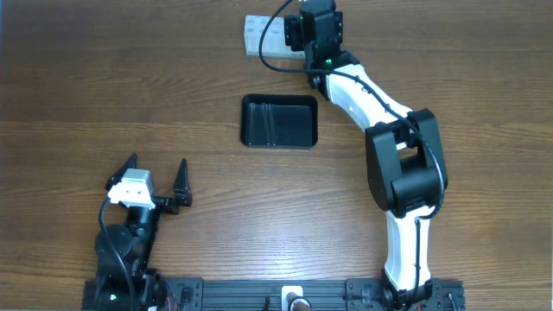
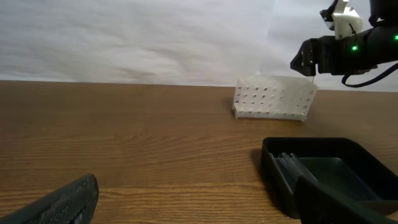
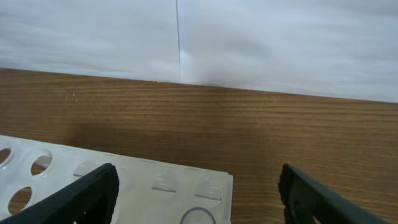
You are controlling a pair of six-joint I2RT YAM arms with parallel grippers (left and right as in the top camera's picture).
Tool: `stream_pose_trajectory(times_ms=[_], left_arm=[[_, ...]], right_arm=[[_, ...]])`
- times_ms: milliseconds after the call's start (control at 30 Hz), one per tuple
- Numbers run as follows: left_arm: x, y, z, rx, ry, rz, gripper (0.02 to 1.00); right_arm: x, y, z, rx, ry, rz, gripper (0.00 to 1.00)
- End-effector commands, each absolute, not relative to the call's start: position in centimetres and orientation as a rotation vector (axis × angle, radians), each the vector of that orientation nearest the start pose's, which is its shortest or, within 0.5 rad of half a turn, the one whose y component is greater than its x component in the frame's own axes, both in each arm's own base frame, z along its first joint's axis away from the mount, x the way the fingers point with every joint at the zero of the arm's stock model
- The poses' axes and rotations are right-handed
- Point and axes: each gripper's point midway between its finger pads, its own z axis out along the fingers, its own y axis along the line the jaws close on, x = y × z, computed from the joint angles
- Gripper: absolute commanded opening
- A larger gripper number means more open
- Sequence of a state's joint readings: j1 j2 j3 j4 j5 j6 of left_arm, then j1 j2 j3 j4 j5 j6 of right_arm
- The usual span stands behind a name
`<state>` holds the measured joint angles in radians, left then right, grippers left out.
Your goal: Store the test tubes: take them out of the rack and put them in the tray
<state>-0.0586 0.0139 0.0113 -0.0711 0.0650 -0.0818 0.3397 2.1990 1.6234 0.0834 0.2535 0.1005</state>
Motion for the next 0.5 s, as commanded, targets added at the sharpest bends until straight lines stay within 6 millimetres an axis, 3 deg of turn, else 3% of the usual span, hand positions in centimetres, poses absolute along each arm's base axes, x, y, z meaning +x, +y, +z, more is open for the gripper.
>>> stream_pose_trajectory(times_ms=[33, 333, 500], left_arm=[[24.47, -2.62, 15.72, 0.048, 1.645, -0.155, 1.0], [24.47, -2.62, 15.72, 0.048, 1.645, -0.155, 1.0], [24.47, -2.62, 15.72, 0.048, 1.645, -0.155, 1.0]], right_arm=[[61.35, 16.26, 12.24, -0.069, 2.033, -0.008, 0.783], [61.59, 16.24, 11.6, -0.066, 2.031, -0.008, 0.671], [61.67, 16.12, 11.37, -0.064, 2.033, -0.009, 0.52]])
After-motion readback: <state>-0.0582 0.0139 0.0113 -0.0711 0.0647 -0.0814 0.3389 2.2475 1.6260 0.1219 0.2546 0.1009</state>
